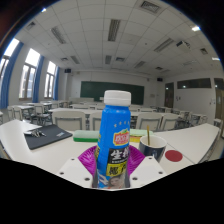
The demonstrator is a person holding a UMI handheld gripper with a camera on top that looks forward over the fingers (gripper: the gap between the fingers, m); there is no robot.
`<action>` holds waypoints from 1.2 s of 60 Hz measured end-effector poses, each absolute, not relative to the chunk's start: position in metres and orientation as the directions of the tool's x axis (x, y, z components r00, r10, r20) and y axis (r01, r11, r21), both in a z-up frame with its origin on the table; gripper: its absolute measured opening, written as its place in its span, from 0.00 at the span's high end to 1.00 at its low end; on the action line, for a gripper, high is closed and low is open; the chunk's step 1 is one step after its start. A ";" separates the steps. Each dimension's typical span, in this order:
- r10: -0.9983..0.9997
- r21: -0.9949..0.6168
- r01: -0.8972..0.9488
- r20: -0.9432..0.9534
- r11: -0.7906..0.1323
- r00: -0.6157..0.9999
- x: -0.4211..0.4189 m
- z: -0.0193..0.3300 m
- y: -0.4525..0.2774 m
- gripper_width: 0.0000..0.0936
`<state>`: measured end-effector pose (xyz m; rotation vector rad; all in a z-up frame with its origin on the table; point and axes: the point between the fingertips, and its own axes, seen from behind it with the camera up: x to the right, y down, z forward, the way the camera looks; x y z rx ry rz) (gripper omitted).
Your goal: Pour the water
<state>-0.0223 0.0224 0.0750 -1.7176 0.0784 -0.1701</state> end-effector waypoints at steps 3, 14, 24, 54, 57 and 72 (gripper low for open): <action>-0.140 -0.989 -0.028 -0.007 -0.145 0.990 -0.034 0.079 0.028 0.62; -0.023 -0.843 -0.534 -0.534 -0.068 0.845 -0.056 0.118 0.041 0.62; 0.143 -0.376 -0.923 -0.921 -0.079 0.363 -0.061 0.167 0.039 0.62; 0.104 0.263 -0.954 -0.955 -0.143 -0.279 -0.071 0.202 -0.008 0.60; 0.108 0.190 -0.965 -0.971 -0.178 -0.211 -0.084 0.207 -0.027 0.60; 0.309 -0.679 -0.715 -0.653 0.165 0.692 -0.024 0.361 -0.129 0.60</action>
